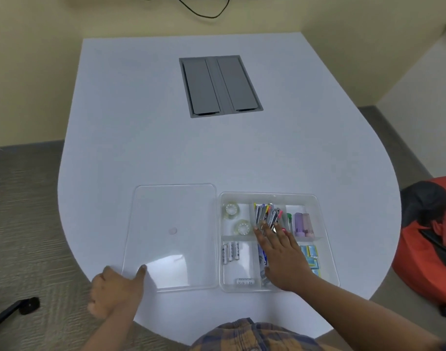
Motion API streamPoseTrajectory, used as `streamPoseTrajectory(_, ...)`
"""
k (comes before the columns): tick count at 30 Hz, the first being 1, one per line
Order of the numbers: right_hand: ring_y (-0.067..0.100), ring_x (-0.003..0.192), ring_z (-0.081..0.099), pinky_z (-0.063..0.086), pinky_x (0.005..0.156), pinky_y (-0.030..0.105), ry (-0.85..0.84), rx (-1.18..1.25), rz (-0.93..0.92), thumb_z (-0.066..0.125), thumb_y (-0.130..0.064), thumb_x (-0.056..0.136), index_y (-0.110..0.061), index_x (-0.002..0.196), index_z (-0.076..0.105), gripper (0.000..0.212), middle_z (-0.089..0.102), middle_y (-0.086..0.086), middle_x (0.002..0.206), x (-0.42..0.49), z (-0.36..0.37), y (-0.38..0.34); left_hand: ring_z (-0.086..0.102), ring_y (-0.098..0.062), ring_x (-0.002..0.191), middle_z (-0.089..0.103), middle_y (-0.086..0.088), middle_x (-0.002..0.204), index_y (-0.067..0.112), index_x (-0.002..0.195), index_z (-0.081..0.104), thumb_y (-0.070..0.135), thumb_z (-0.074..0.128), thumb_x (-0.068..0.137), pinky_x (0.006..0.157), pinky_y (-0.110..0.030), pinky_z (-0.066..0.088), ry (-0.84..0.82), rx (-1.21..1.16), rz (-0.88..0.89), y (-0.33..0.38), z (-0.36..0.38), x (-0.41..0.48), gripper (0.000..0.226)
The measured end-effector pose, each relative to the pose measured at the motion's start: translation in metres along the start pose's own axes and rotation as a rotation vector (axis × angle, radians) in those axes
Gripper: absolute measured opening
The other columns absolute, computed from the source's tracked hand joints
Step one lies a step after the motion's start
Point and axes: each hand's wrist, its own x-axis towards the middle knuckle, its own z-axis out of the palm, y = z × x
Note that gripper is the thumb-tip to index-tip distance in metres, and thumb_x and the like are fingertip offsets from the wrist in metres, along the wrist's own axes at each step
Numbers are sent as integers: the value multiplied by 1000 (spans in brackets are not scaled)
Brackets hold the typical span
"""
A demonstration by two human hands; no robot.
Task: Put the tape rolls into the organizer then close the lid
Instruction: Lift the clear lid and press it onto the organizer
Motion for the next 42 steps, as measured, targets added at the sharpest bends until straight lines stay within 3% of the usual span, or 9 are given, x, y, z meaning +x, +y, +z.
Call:
streamPoseTrajectory(8, 34, 148, -4, -1, 119, 48, -47, -44, 90, 56, -42, 84, -27, 140, -34, 108, -12, 5, 162, -1, -6, -13, 57, -40, 109, 54, -20, 130, 6, 133, 47, 40, 78, 76, 77, -44, 51, -202, -258, 143, -8, -11, 28, 73)
streamPoseTrajectory(12, 34, 148, 0, 3, 119, 48, -43, -39, 92, 59, -41, 83, -28, 147, -24, 105, -9, 4, 163, -3, -8, -15, 54, -33, 115, 58, -15, 129, 4, 126, 56, 34, 79, 76, 88, -39, 44, -329, -453, 181, -18, -28, 40, 63)
streamPoseTrajectory(16, 34, 148, 1, 1, 118, 48, -31, -20, 78, 58, -37, 82, -29, 147, -23, 104, -6, 4, 163, -3, -6, -12, 62, -24, 101, 69, -4, 101, 22, 97, 71, 25, 78, 78, 85, -37, 46, -407, -675, 273, -14, -62, 24, 20)
streamPoseTrajectory(20, 29, 148, -3, 2, 119, 46, 22, 132, 34, 60, -34, 81, -30, 151, -10, 99, -12, 1, 162, -5, -8, -5, 53, -14, 65, 57, 4, 67, 26, 94, 74, 22, 74, 80, 71, -27, 44, -304, -871, 364, -1, -95, -19, 14)
streamPoseTrajectory(24, 22, 149, 5, 19, 118, 38, 128, 434, -10, 63, -33, 84, -22, 152, 17, 83, -3, 3, 163, -12, -21, 6, 49, 1, 53, 58, 15, 57, 23, 92, 73, 9, 70, 83, 58, -9, 46, -114, -1000, 523, 26, -116, -79, 17)
streamPoseTrajectory(30, 11, 136, 37, 31, 101, 20, 138, 959, 44, 67, -20, 86, -24, 129, 53, 46, 42, -8, 144, -40, -52, 40, 51, -10, 62, 54, 7, 74, 37, 89, 66, 10, 69, 78, 59, -11, 41, 160, -634, 923, 69, -128, -164, 29)
streamPoseTrajectory(34, 18, 106, 65, 49, 88, 29, 29, 1546, 270, 65, -18, 89, -24, 104, 68, 17, 67, -2, 118, -51, -81, 85, 50, -7, 62, 49, 12, 75, 30, 94, 67, 24, 59, 79, 59, -10, 37, 217, -539, 1197, 95, -116, -212, 18)
streamPoseTrajectory(38, 34, 103, 68, 56, 87, 44, -82, 2168, 372, 54, -43, 94, -7, 122, 58, 46, 66, 17, 121, -59, -101, 138, 53, -5, 70, 52, 8, 79, 16, 92, 70, 19, 57, 84, 61, -17, 42, 282, -392, 1458, 111, -89, -238, 16)
streamPoseTrajectory(42, 37, 104, 67, 61, 70, 36, -194, 2254, 332, 56, -46, 91, -4, 121, 58, 52, 68, 22, 116, -71, -108, 172, 52, -22, 59, 55, 2, 74, 18, 93, 64, 18, 57, 90, 44, -35, 43, 383, -177, 1632, 114, -59, -250, 8)
